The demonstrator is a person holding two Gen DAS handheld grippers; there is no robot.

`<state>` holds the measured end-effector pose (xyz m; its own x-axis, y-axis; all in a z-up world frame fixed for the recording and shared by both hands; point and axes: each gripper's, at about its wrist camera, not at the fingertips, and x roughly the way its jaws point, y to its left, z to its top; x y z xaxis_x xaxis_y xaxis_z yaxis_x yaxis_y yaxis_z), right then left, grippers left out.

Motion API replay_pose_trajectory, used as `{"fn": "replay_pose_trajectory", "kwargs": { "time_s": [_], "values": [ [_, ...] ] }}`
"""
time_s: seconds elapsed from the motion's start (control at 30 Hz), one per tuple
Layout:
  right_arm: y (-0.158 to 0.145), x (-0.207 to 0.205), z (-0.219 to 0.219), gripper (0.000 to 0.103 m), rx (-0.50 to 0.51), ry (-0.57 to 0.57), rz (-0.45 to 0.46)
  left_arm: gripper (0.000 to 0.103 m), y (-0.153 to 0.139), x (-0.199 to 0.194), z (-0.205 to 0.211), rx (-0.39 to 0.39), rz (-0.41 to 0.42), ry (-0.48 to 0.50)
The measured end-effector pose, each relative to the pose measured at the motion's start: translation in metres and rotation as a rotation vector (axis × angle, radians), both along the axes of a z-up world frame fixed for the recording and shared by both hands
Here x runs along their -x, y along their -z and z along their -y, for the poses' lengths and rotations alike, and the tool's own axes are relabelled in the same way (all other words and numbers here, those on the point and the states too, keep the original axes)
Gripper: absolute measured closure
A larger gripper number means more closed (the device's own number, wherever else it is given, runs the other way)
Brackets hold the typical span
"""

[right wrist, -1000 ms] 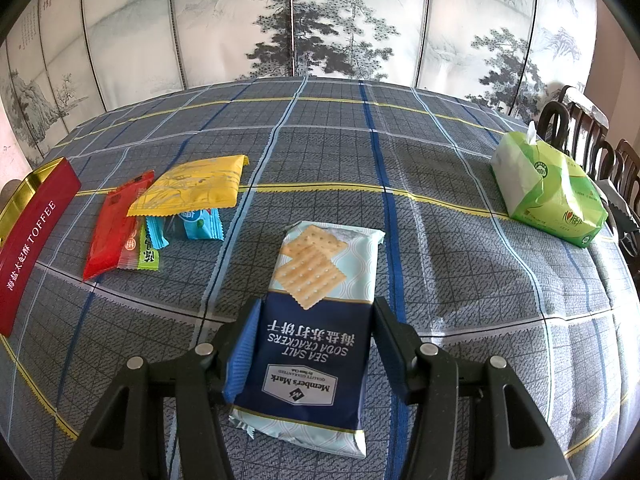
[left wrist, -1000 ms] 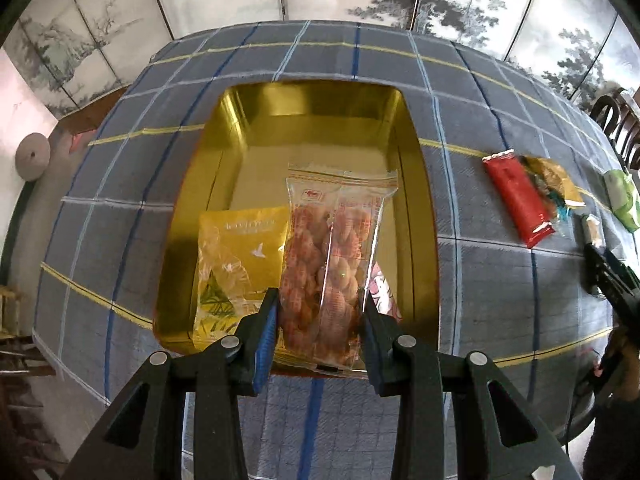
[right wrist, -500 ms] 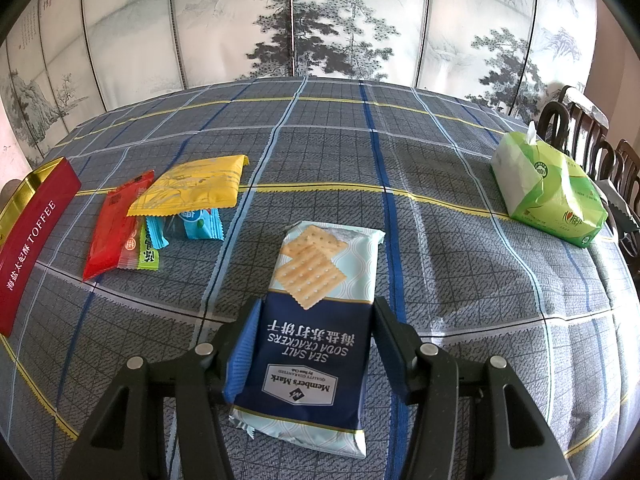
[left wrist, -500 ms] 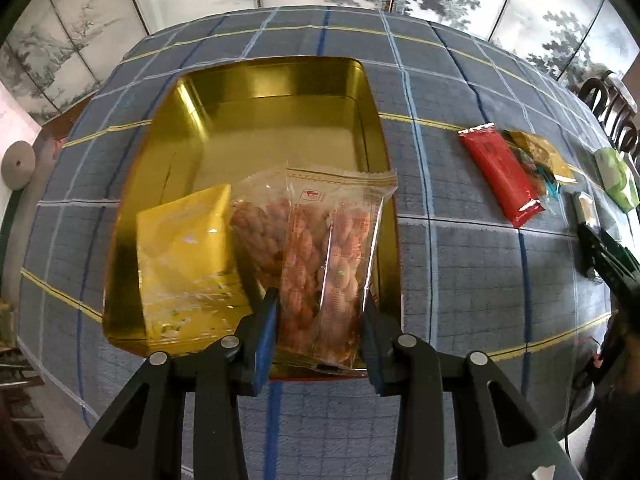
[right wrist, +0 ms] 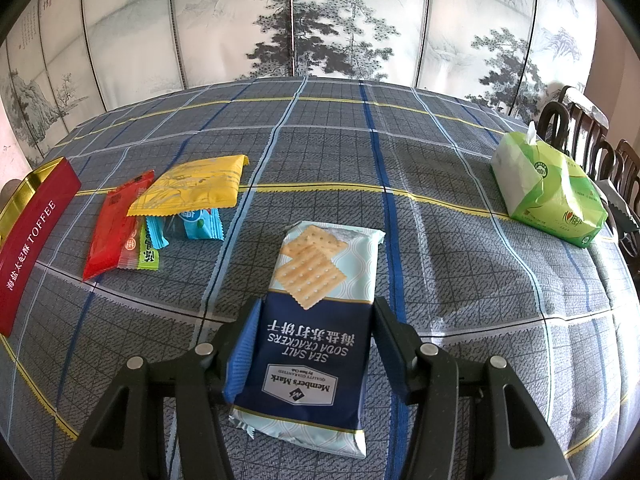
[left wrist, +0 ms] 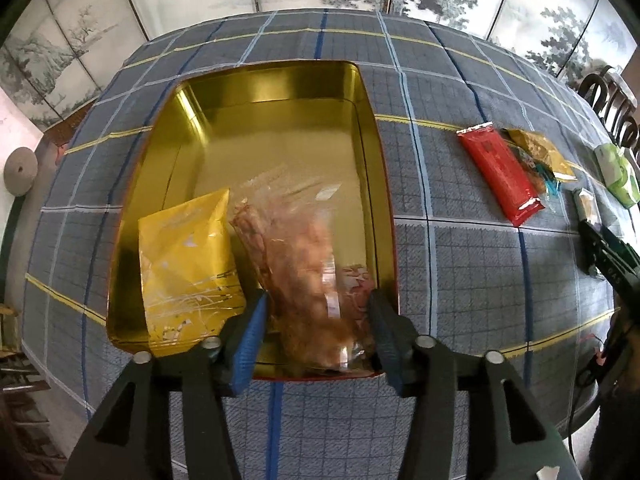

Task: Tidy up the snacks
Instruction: 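Carry the orange twist bag into the gold tin with the left tool and release it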

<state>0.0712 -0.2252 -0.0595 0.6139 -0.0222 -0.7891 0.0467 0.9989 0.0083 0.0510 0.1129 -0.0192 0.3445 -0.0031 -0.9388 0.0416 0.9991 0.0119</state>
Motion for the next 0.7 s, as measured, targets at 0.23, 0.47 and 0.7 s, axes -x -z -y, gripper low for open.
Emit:
{"fn": "replay_pose_trajectory", "kwargs": {
  "time_s": [0.23, 0.47, 0.7],
  "values": [
    [0.0, 0.0, 0.0, 0.047, 0.0, 0.0, 0.0, 0.049, -0.01, 0.004, -0.005, 0.011, 0.028, -0.003],
    [0.0, 0.0, 0.0, 0.048, 0.0, 0.002, 0.001, 0.04, -0.022, 0.011, -0.007, -0.031, 0.094, -0.017],
    [-0.001, 0.003, 0.002, 0.049, -0.003, 0.018, 0.001, 0.035, -0.031, 0.021, -0.011, -0.052, 0.143, -0.032]
  ]
}}
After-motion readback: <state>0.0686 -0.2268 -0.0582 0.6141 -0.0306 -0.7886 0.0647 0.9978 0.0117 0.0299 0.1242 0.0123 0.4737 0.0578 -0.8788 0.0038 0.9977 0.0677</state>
